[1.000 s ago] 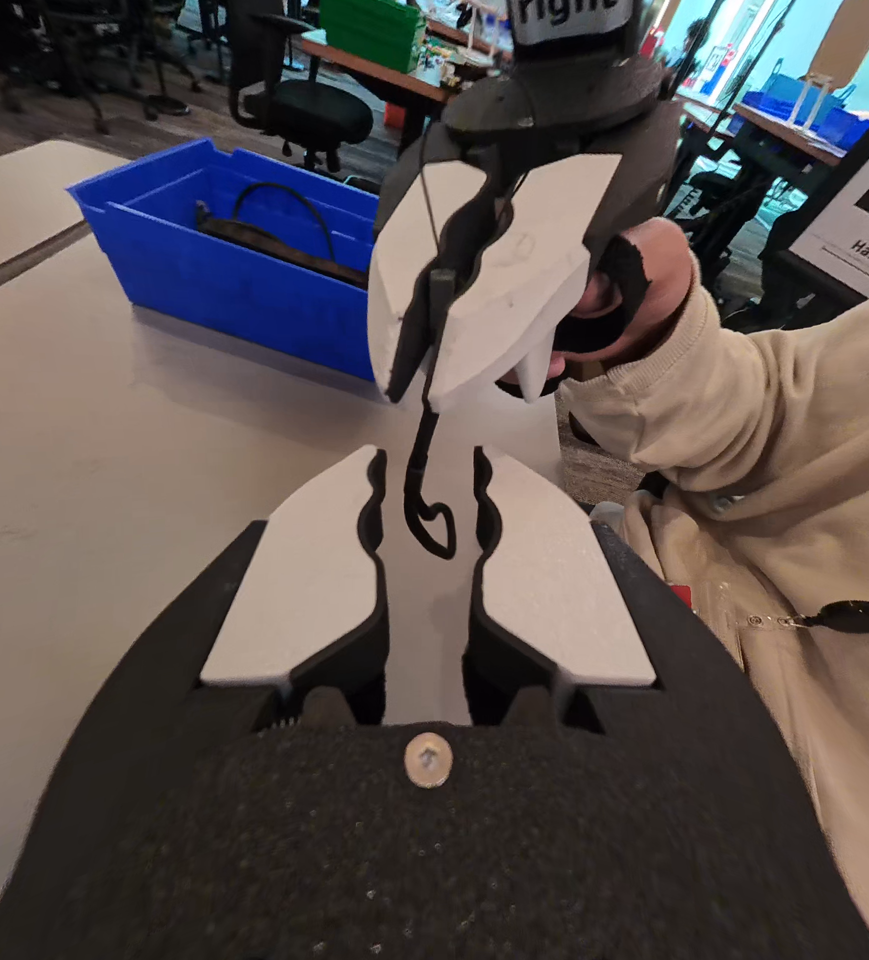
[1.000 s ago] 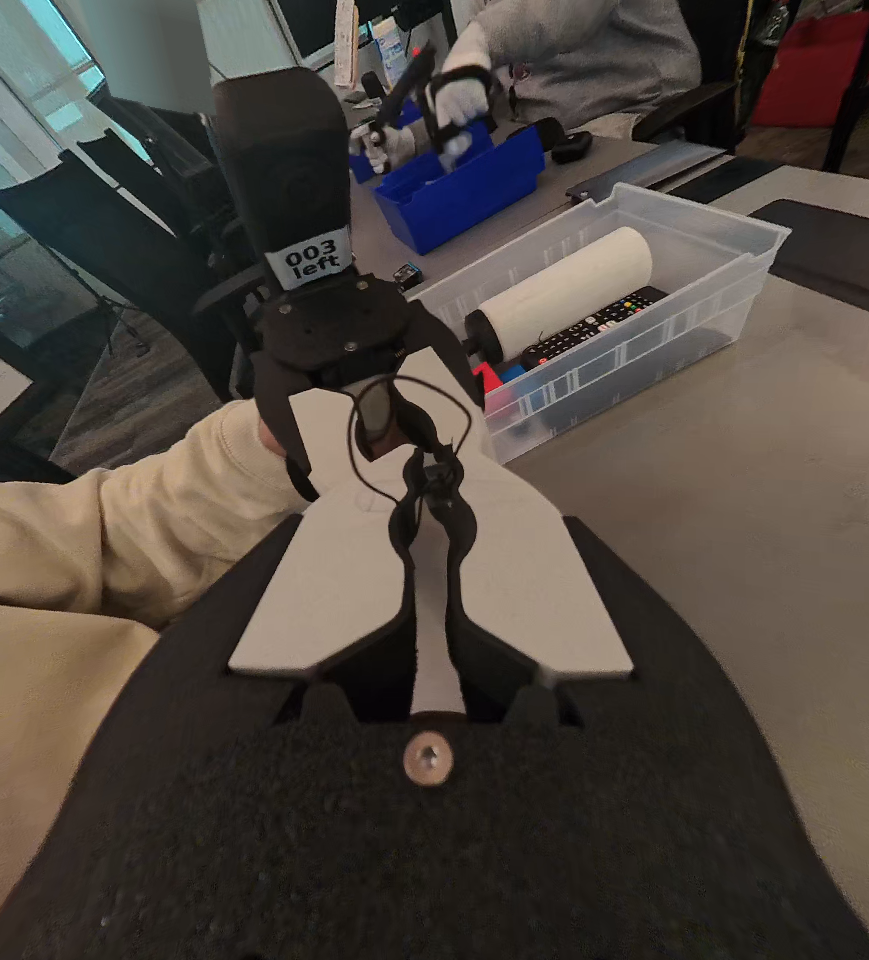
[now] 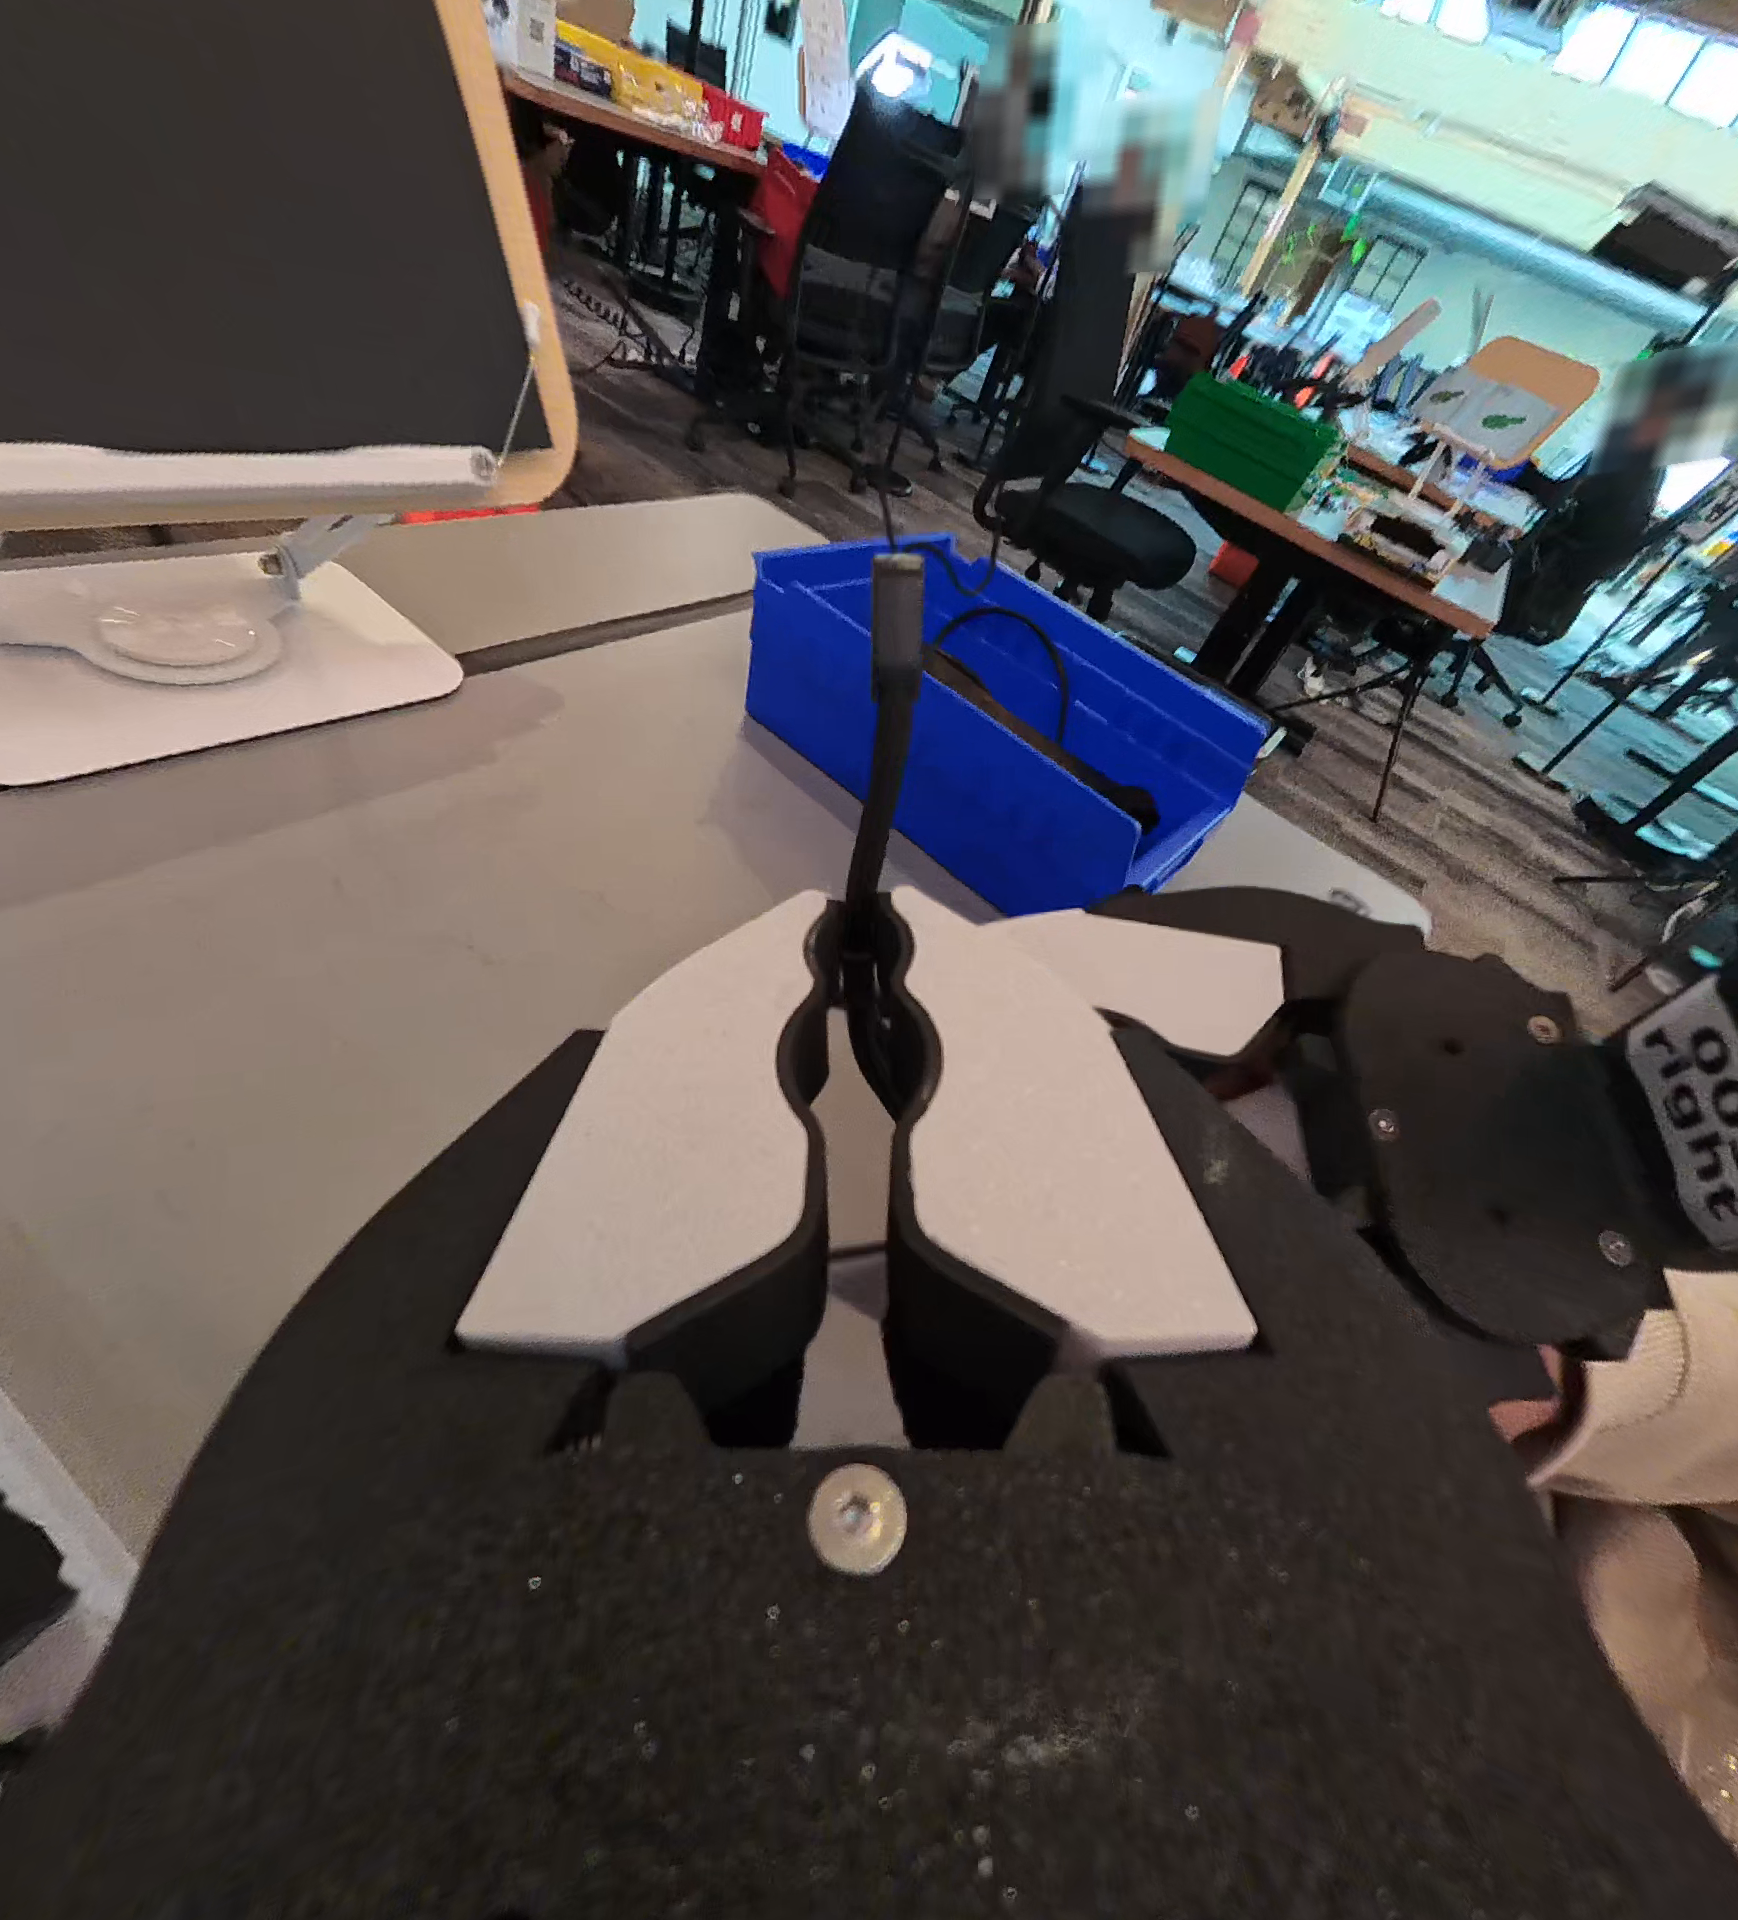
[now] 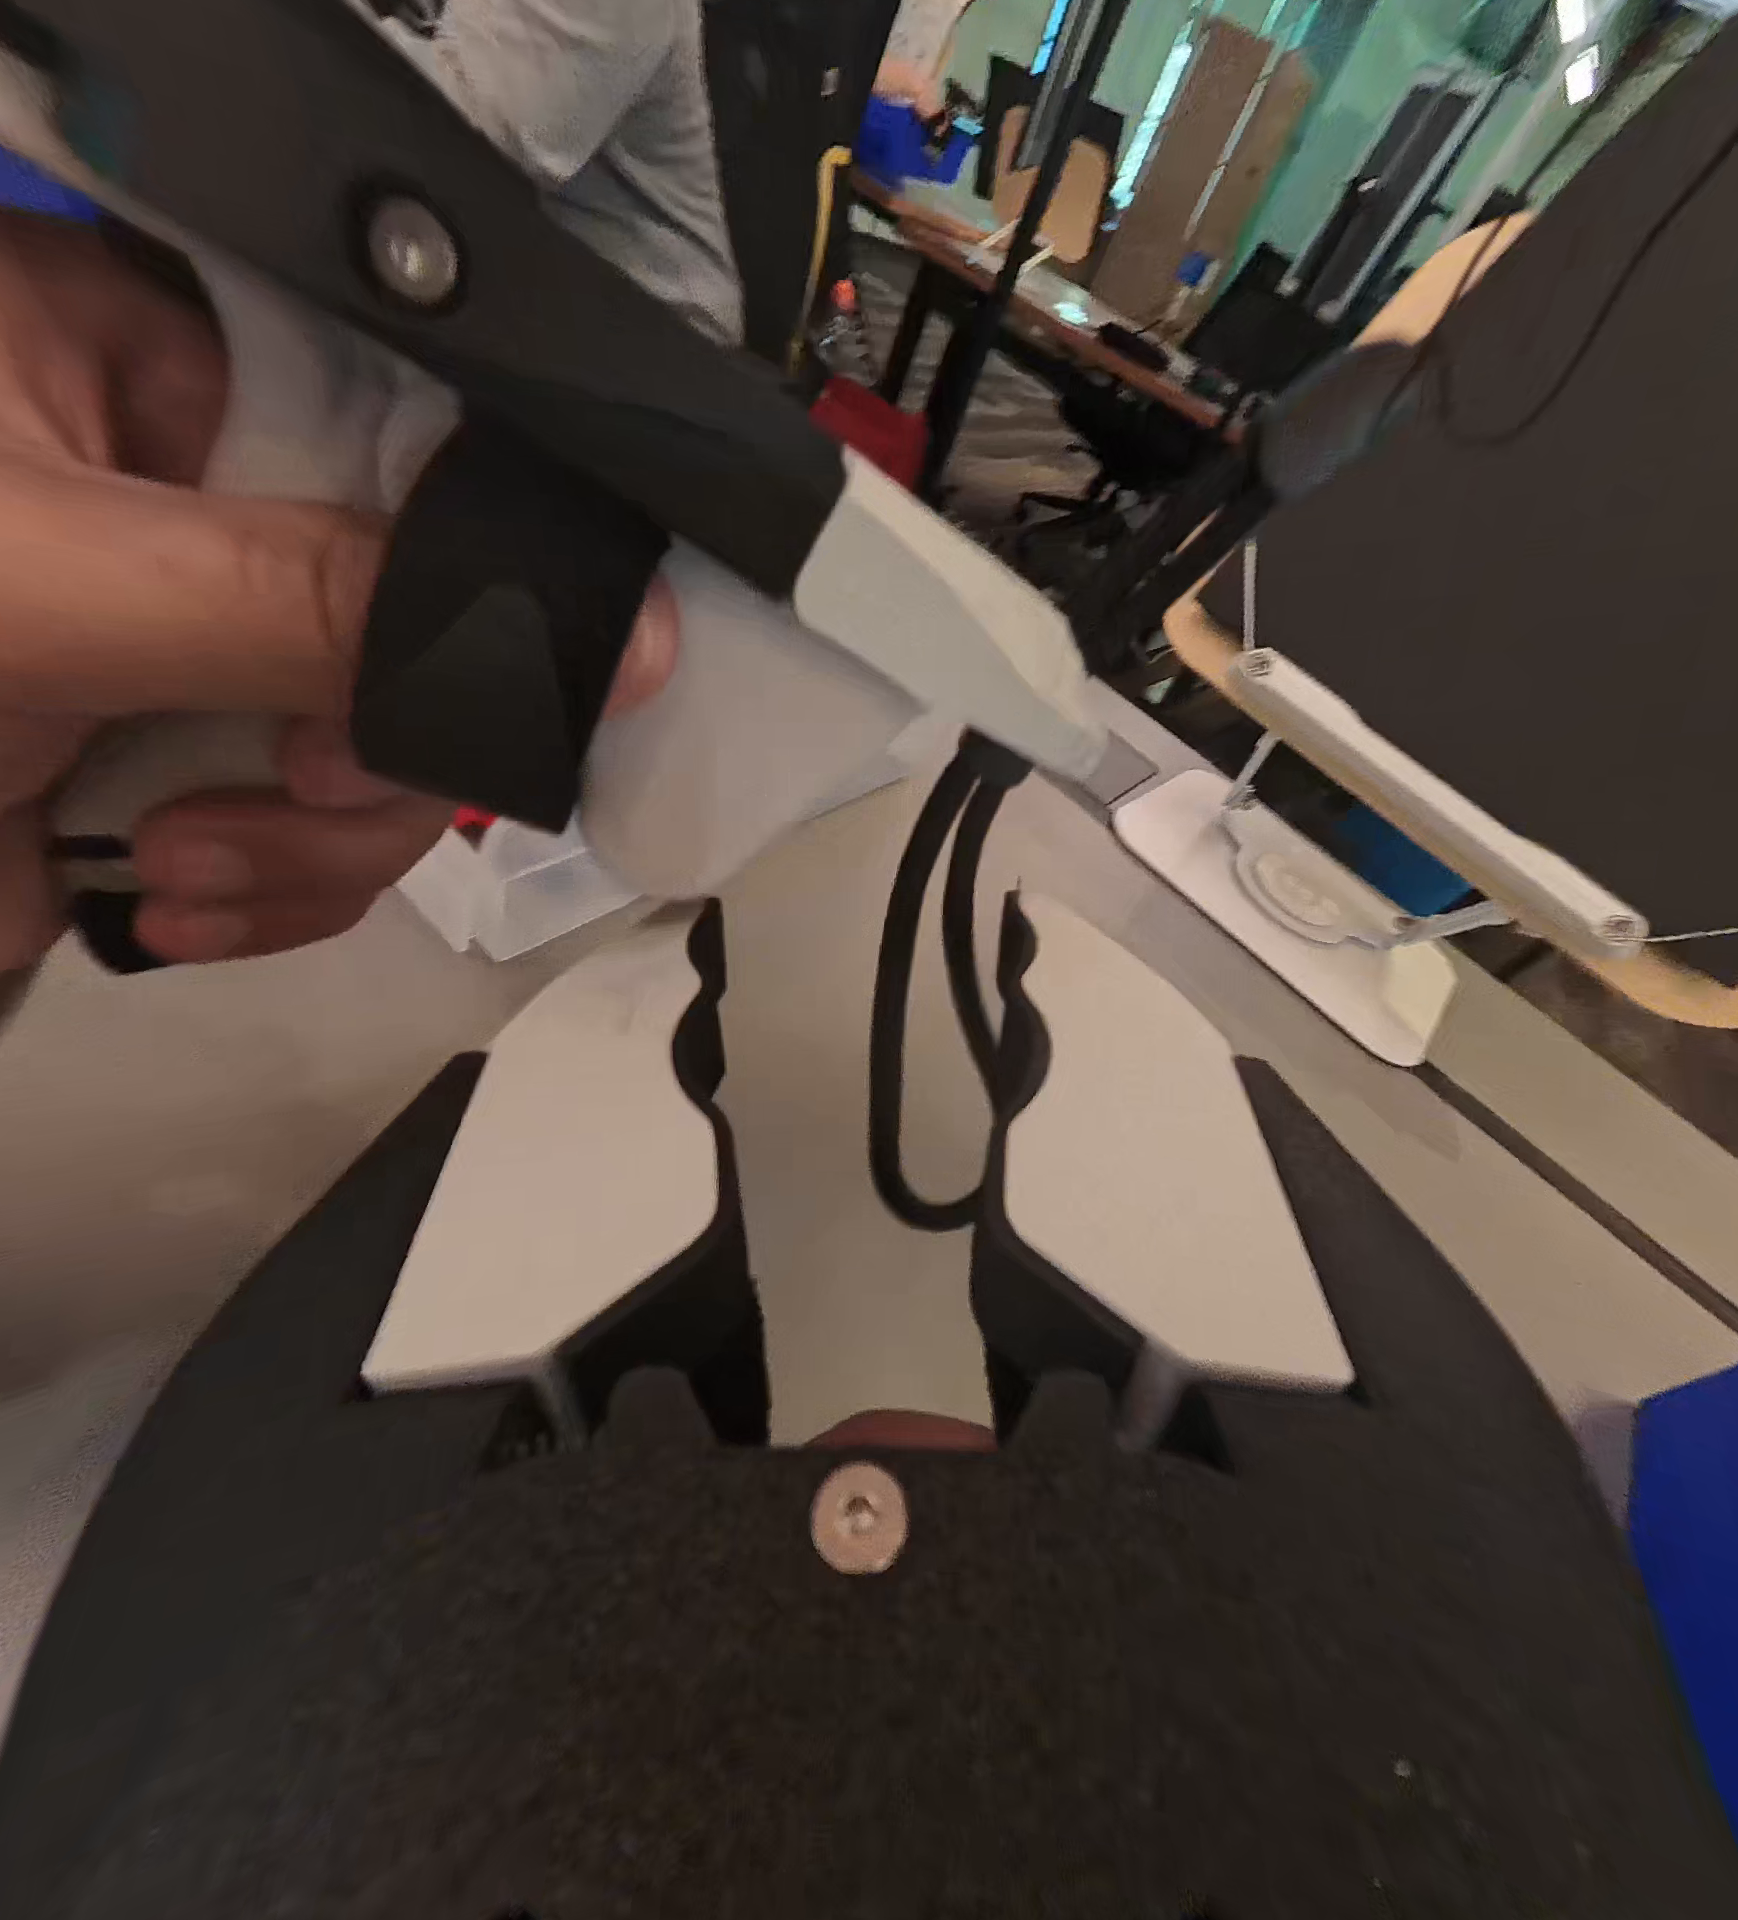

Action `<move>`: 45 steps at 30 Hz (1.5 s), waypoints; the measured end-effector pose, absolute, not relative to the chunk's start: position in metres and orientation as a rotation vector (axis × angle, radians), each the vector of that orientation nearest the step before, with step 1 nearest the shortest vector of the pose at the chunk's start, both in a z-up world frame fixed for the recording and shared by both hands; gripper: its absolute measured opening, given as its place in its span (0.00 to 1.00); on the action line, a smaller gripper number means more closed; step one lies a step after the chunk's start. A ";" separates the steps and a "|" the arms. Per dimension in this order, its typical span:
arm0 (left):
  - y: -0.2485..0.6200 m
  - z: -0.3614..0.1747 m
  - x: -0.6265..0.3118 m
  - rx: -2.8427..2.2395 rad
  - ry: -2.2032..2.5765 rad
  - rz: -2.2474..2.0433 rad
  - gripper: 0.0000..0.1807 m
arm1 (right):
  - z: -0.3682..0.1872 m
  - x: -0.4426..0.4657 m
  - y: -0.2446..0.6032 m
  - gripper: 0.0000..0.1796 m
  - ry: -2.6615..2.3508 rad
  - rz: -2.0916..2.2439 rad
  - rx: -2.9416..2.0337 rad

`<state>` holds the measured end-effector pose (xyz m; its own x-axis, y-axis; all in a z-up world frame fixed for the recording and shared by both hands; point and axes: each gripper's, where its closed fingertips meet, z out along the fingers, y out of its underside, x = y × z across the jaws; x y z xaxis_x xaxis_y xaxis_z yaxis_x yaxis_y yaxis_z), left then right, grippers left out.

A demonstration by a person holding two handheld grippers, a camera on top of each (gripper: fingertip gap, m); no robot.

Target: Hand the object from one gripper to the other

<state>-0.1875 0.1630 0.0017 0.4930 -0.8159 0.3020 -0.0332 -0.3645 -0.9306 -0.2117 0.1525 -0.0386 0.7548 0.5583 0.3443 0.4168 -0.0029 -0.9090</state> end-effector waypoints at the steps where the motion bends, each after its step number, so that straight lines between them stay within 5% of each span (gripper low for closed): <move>1: 0.162 -0.001 -0.185 -1.761 0.729 -0.974 0.03 | -0.037 -0.210 0.154 0.26 -0.781 0.115 -1.614; 9: 0.156 -0.003 -0.175 -1.758 0.785 -0.927 0.03 | -0.039 -0.199 0.159 0.05 -0.763 0.073 -1.631; 19: 0.158 -0.010 -0.175 -1.778 0.812 -0.903 0.03 | -0.048 -0.200 0.157 0.03 -0.970 0.101 -1.632; 30: 0.126 0.018 -0.171 -1.672 0.880 -1.515 0.23 | -0.008 -0.169 0.134 0.03 -1.119 0.571 -1.537; 43: 0.108 0.032 -0.167 -1.533 0.798 -2.009 0.20 | -0.010 -0.202 0.091 0.04 -1.166 0.998 -1.293; 45: 0.108 0.029 -0.168 -1.540 0.808 -1.997 0.04 | -0.011 -0.204 0.091 0.03 -1.165 1.002 -1.304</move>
